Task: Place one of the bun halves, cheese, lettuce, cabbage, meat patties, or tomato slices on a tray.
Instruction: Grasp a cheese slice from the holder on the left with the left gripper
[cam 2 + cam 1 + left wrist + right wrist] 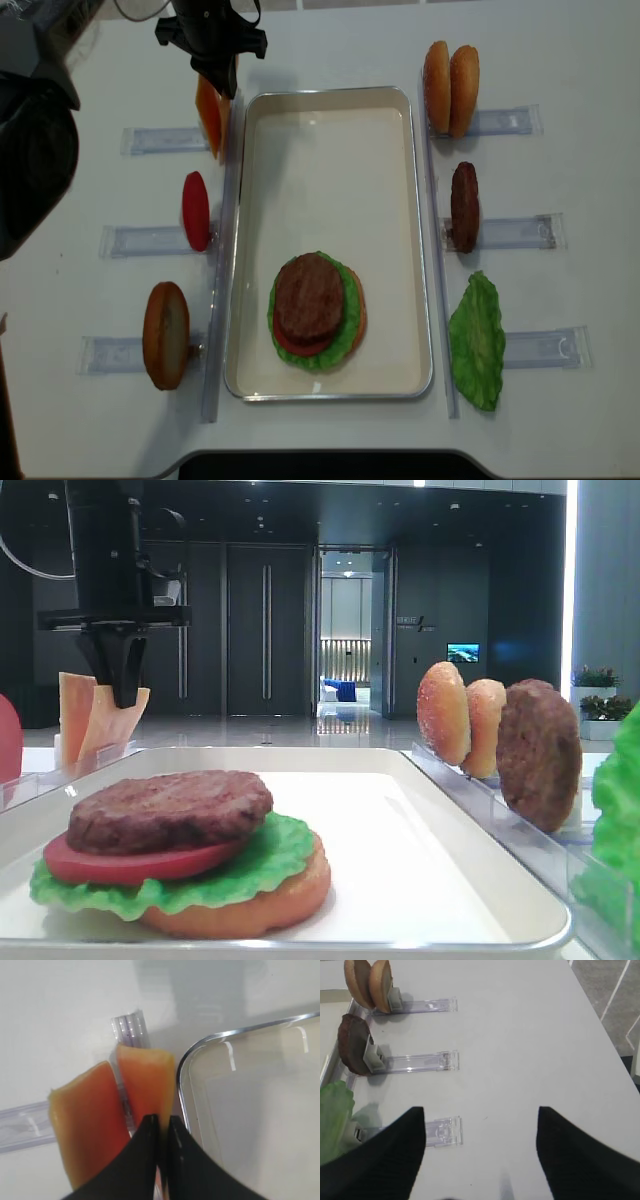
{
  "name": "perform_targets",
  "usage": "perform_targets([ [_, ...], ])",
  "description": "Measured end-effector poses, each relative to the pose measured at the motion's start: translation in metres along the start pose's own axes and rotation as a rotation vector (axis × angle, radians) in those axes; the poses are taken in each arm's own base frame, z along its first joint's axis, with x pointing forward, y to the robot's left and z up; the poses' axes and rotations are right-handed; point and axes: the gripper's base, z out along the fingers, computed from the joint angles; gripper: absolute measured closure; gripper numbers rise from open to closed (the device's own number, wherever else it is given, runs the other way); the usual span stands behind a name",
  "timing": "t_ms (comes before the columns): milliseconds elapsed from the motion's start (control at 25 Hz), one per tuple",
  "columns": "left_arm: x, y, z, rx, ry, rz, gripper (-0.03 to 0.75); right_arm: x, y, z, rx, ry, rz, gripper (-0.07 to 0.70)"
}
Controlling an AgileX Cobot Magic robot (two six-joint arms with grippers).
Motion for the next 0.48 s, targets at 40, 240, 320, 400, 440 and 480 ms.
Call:
perform_targets([
  [40,0.0,0.0001,-0.0005,-0.001,-0.001,0.0,0.692,0.0,0.0,0.0,0.0,0.0,0.0,0.176],
  [240,0.0001,0.0003,-0.0018,-0.003,-0.003,0.001,0.693,0.0,0.0,0.0,0.0,0.0,0.0,0.176],
  [320,0.0001,0.0005,-0.0027,-0.004,-0.004,0.001,0.693,0.0,0.0,0.0,0.0,0.0,0.0,0.176],
  [400,0.0001,0.0004,-0.0038,-0.002,-0.006,0.001,0.693,0.0,0.0,0.0,0.0,0.0,0.0,0.176],
  [440,0.0003,0.0005,-0.0049,-0.002,-0.008,0.002,0.693,0.0,0.0,0.0,0.0,0.0,0.0,0.176],
  [480,0.0006,0.0004,-0.0058,-0.001,-0.009,0.001,0.694,0.0,0.0,0.0,0.0,0.0,0.0,0.176],
])
